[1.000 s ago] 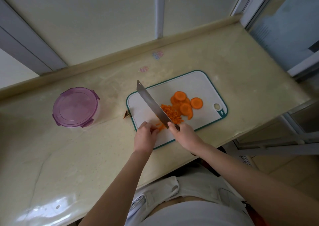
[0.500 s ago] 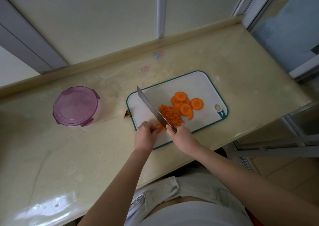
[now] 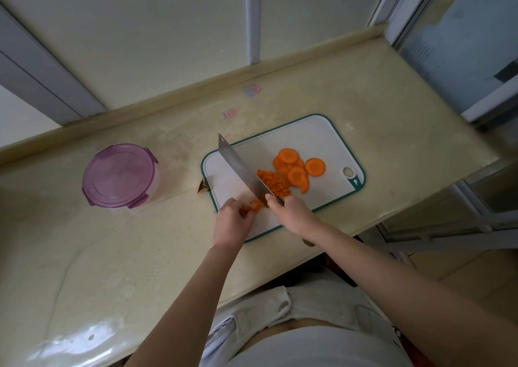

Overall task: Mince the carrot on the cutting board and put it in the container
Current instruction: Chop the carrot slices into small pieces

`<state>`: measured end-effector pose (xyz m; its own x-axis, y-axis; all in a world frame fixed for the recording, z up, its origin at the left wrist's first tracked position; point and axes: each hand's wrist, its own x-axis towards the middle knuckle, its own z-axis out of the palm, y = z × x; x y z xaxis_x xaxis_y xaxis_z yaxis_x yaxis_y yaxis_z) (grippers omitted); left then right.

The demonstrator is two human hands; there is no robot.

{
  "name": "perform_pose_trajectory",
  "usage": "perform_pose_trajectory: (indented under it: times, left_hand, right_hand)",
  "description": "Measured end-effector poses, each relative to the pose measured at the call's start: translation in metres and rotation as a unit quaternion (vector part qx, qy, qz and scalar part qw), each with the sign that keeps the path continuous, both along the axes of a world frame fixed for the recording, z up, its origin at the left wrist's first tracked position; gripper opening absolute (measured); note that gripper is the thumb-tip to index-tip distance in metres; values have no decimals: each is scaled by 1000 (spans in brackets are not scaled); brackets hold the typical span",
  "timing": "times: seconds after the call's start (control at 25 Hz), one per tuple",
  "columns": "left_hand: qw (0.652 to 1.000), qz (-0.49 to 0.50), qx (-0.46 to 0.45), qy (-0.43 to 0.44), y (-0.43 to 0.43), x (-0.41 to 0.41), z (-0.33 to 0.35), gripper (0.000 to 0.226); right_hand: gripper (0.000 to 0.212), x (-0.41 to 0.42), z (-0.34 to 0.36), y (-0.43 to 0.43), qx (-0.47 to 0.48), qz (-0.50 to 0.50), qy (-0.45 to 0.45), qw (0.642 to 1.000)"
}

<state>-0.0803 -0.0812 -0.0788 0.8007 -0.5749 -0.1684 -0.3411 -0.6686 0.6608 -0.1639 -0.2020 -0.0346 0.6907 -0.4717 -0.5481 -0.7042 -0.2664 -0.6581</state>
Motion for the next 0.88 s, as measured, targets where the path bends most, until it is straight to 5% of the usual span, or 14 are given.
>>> perform_pose_trajectory:
  times: [0.28,0.88]
  left_hand:
    - [1000,8,18,15,-3,2,3,6]
    - [1000,14,22,7,-4,-1,5,7]
  right_hand:
    - [51,-17,8,9,35,-6,1,999]
    - [54,-5,-7,15,-41,45,7,998]
